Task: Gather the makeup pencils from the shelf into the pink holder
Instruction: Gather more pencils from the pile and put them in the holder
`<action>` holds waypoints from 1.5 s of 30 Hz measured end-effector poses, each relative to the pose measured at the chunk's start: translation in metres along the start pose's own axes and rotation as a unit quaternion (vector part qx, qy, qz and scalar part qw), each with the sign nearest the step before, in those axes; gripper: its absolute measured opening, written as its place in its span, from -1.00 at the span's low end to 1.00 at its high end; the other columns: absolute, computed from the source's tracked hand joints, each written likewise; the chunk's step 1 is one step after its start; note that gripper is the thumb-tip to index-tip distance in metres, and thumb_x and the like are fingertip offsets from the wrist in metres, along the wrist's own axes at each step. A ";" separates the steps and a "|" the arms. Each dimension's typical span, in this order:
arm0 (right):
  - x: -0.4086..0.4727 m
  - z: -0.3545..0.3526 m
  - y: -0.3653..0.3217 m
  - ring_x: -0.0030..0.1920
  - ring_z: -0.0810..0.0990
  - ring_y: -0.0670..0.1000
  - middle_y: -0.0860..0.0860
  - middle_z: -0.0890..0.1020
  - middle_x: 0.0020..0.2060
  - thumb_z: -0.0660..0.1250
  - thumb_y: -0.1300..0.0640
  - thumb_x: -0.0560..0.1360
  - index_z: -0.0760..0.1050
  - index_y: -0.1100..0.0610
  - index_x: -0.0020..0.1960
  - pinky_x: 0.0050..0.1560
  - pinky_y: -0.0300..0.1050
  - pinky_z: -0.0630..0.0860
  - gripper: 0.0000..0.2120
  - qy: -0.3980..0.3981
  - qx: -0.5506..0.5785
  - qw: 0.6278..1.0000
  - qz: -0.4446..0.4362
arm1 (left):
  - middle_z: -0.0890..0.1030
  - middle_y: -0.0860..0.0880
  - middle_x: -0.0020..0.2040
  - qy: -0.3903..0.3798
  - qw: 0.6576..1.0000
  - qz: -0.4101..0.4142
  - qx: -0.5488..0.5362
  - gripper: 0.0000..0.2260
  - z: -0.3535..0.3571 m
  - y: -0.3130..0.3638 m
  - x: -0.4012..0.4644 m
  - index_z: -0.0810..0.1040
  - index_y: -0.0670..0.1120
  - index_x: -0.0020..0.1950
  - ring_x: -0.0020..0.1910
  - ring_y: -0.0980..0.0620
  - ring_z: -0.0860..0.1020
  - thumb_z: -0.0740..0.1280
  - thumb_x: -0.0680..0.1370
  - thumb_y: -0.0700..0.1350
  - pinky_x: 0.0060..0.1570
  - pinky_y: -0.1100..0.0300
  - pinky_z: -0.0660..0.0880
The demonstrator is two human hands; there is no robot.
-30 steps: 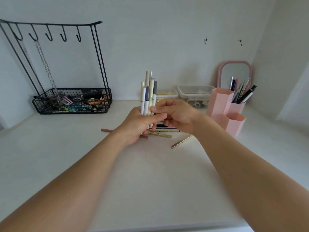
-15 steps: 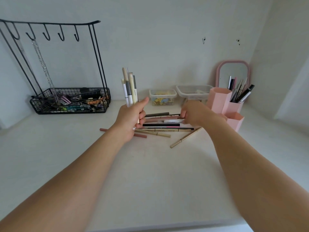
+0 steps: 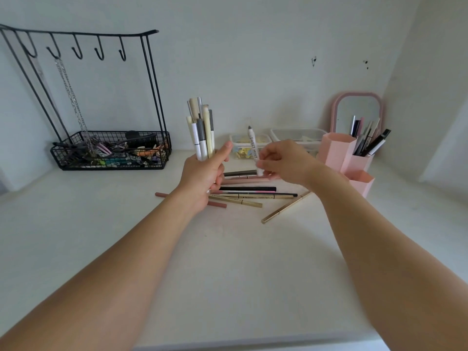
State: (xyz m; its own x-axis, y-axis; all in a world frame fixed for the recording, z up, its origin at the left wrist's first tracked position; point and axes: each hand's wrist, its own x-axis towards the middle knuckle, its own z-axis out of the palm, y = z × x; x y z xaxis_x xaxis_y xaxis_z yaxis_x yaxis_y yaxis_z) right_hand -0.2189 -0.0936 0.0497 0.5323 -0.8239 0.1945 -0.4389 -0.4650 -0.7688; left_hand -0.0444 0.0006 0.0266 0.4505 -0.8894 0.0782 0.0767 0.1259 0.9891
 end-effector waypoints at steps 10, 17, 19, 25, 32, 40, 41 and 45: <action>-0.015 0.024 -0.025 -0.23 0.63 0.04 0.18 0.64 -0.25 0.45 0.26 0.48 0.56 0.41 0.06 -0.07 -0.14 0.66 -0.76 -0.061 0.219 0.974 -0.023 | 0.36 0.03 -0.46 0.018 0.999 0.004 -0.032 -0.72 0.006 -0.001 -0.004 0.62 -0.06 -0.09 -0.51 0.10 0.28 0.55 0.43 0.13 -0.56 0.29 0.16; -0.020 0.045 -0.029 -0.38 0.59 -0.09 0.16 0.64 -0.29 0.51 0.34 0.40 0.63 0.39 0.00 -0.25 -0.26 0.61 -0.80 -0.031 0.208 0.976 -0.047 | 0.71 -0.11 -0.28 0.013 1.000 0.012 -0.002 -0.66 0.004 -0.004 -0.005 0.68 -0.20 -0.06 -0.30 -0.09 0.65 0.62 0.35 0.01 -0.61 0.38 0.27; -0.021 0.049 -0.029 -0.36 0.63 -0.08 0.16 0.67 -0.28 0.54 0.30 0.38 0.65 0.36 -0.04 -0.22 -0.24 0.62 -0.80 -0.029 0.232 0.972 -0.026 | 0.66 -0.05 -0.34 0.030 0.999 0.003 0.010 -0.74 0.004 -0.003 -0.005 0.65 -0.17 -0.10 -0.38 -0.01 0.58 0.57 0.41 -0.01 -0.60 0.36 0.27; -0.002 0.015 -0.003 -0.09 0.64 -0.02 0.06 0.70 -0.05 0.46 0.21 0.47 0.66 0.19 0.07 0.10 -0.09 0.59 -0.82 0.094 -0.018 0.995 0.002 | 0.60 -0.02 -0.39 0.053 0.998 -0.009 -0.023 -0.83 0.000 -0.001 0.001 0.56 -0.08 -0.21 -0.37 -0.01 0.60 0.45 0.53 -0.05 -0.50 0.26 0.38; 0.012 0.000 0.041 0.23 0.57 0.09 0.02 0.64 0.19 0.42 0.20 0.50 0.59 0.06 0.24 0.30 -0.05 0.46 -0.69 0.034 -0.288 0.954 0.076 | 0.50 0.01 -0.42 0.002 0.998 -0.026 -0.057 -0.80 0.000 0.000 0.002 0.48 -0.05 -0.11 -0.43 0.06 0.50 0.41 0.60 0.01 -0.60 0.31 0.26; 0.017 0.003 0.044 -0.02 0.66 0.10 0.04 0.69 -0.03 0.44 0.21 0.47 0.70 0.06 -0.02 0.07 0.01 0.62 -0.88 0.039 -0.338 0.937 0.077 | 0.35 0.04 -0.44 -0.013 0.999 -0.029 -0.042 -0.77 0.000 0.001 0.001 0.43 -0.02 -0.11 -0.48 0.10 0.29 0.47 0.54 -0.01 -0.59 0.31 0.09; 0.017 0.002 0.045 -0.02 0.66 0.09 0.03 0.69 -0.04 0.43 0.22 0.47 0.70 0.05 -0.02 0.07 0.01 0.62 -0.86 0.037 -0.335 0.938 0.075 | 0.35 0.03 -0.44 -0.016 0.999 -0.029 -0.039 -0.77 0.001 0.001 0.001 0.43 -0.02 -0.11 -0.48 0.10 0.29 0.47 0.54 -0.01 -0.59 0.31 0.08; 0.015 -0.005 0.041 -0.02 0.65 0.03 -0.03 0.69 -0.06 0.42 0.24 0.49 0.69 0.00 -0.06 0.05 -0.10 0.58 -0.84 0.031 -0.324 0.944 0.055 | 0.38 0.03 -0.45 -0.021 0.999 -0.016 -0.018 -0.78 0.002 -0.002 -0.001 0.45 -0.02 -0.13 -0.46 0.07 0.32 0.47 0.54 0.00 -0.60 0.31 0.11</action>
State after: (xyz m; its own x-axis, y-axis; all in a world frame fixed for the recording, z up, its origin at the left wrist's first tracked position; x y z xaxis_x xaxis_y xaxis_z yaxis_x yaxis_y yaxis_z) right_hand -0.2328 -0.1272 0.0241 0.4222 -0.8872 0.1863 -0.8505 -0.4587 -0.2572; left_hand -0.0465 0.0002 0.0251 0.4098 -0.9106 0.0534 0.1223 0.1128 0.9861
